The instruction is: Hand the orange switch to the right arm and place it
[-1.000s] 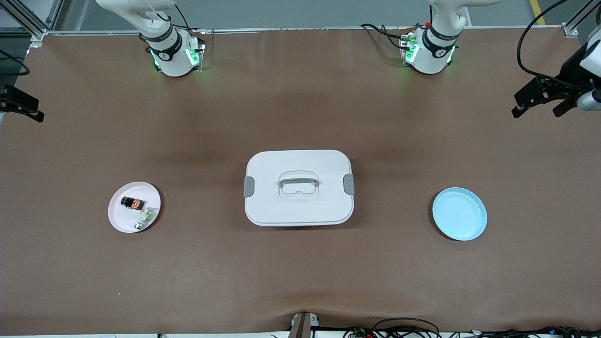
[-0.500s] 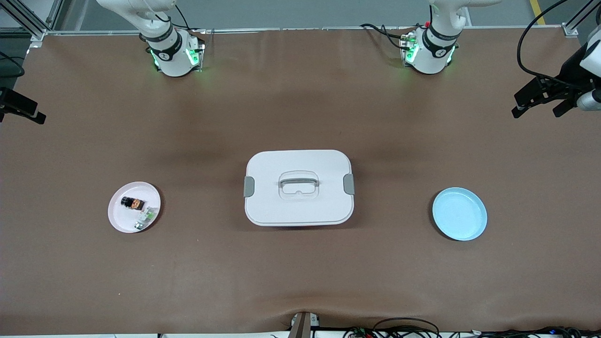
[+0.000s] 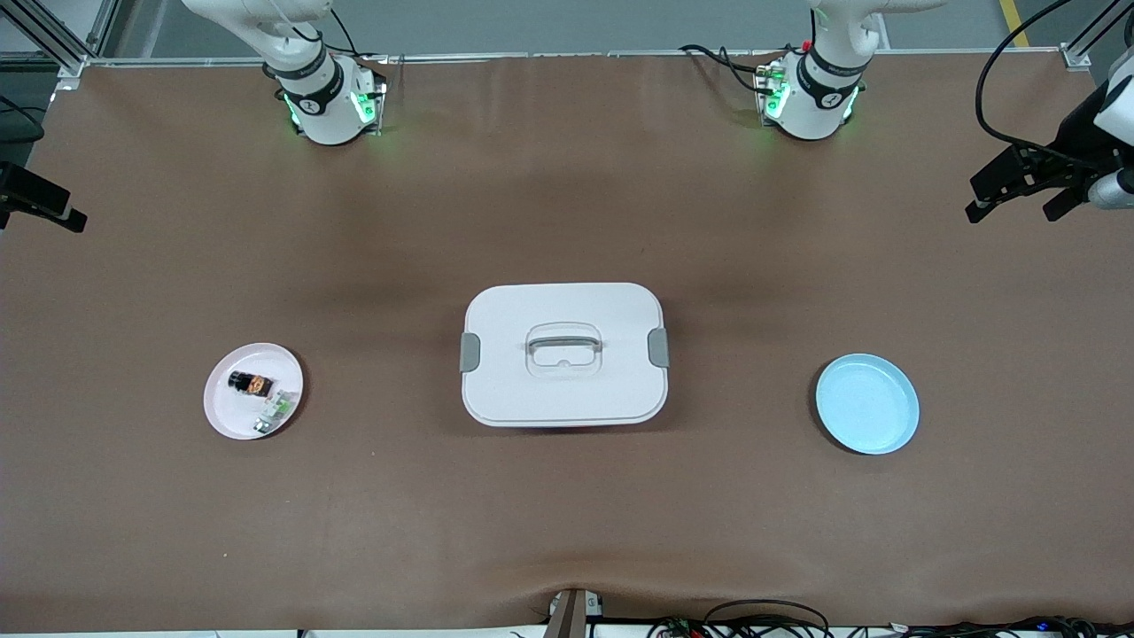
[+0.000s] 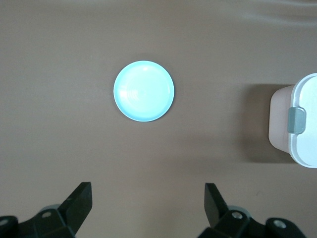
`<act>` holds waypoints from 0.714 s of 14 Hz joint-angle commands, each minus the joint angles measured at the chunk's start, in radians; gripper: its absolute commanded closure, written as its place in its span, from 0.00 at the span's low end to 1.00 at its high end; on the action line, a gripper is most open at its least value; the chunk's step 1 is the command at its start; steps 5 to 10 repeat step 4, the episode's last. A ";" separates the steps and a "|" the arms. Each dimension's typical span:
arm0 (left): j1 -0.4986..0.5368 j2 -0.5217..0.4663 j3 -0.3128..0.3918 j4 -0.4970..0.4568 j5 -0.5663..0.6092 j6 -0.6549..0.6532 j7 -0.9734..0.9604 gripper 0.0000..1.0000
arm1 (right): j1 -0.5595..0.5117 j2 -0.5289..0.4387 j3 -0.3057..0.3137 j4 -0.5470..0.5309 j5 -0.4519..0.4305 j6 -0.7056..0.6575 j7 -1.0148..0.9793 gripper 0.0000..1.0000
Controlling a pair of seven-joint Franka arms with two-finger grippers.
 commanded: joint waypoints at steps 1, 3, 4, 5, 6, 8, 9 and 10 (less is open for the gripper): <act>0.004 0.010 -0.003 0.026 0.009 -0.018 -0.008 0.00 | -0.009 -0.032 0.014 -0.018 0.010 -0.008 0.008 0.00; 0.004 0.008 -0.003 0.024 0.009 -0.020 -0.008 0.00 | -0.006 -0.032 0.014 -0.018 0.010 -0.008 0.008 0.00; 0.004 0.010 -0.003 0.024 0.009 -0.020 -0.006 0.00 | -0.003 -0.032 0.014 -0.018 0.010 -0.008 0.008 0.00; 0.004 0.010 -0.003 0.024 0.009 -0.020 -0.006 0.00 | -0.003 -0.032 0.014 -0.018 0.010 -0.008 0.008 0.00; 0.004 0.010 -0.003 0.024 0.009 -0.020 -0.006 0.00 | -0.003 -0.032 0.014 -0.018 0.010 -0.008 0.008 0.00; 0.004 0.010 -0.003 0.024 0.009 -0.020 -0.006 0.00 | -0.003 -0.032 0.014 -0.018 0.010 -0.008 0.008 0.00; 0.004 0.010 -0.003 0.024 0.009 -0.020 -0.006 0.00 | -0.003 -0.032 0.014 -0.018 0.010 -0.008 0.008 0.00; 0.004 0.010 -0.003 0.024 0.009 -0.020 -0.006 0.00 | -0.003 -0.032 0.014 -0.018 0.010 -0.008 0.008 0.00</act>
